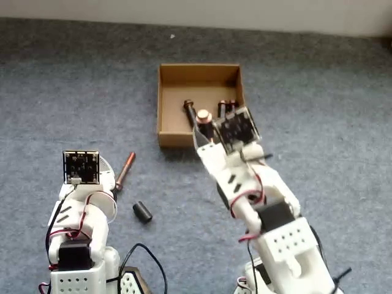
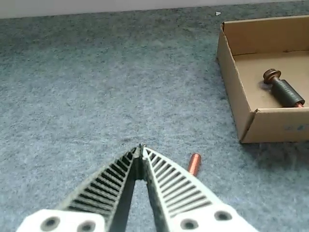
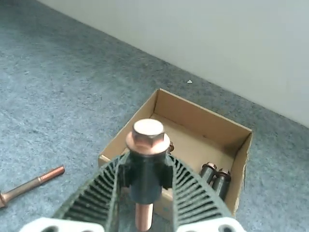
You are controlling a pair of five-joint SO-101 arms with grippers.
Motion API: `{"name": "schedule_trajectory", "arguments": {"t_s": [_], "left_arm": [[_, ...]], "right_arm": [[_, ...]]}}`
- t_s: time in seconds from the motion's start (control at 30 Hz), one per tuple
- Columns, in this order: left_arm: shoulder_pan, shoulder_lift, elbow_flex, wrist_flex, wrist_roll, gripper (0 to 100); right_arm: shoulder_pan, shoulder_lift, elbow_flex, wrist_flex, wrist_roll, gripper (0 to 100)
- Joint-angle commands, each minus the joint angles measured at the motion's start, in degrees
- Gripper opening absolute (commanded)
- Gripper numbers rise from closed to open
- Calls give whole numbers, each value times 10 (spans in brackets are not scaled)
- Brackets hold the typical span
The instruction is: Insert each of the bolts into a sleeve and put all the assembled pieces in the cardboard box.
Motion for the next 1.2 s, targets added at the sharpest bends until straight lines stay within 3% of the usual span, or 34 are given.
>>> {"name": "schedule_trajectory", "arguments": {"t_s": [0.0, 0.3, 0.67, 0.83, 1.17], "left_arm": [[-4, -3, -3, -3, -5, 7], [-5, -3, -5, -3, -5, 7], [-5, -3, -5, -3, -5, 7], [-5, -3, -5, -3, -5, 7], [-5, -3, -7, -3, -5, 7]], "right_arm": [[21, 113, -102, -65, -4, 6], [67, 382, -201, -211, -7, 6], [74, 638, -304, -229, -7, 6], [77, 683, -321, -228, -7, 9], [77, 682, -318, -228, -7, 110]]}}
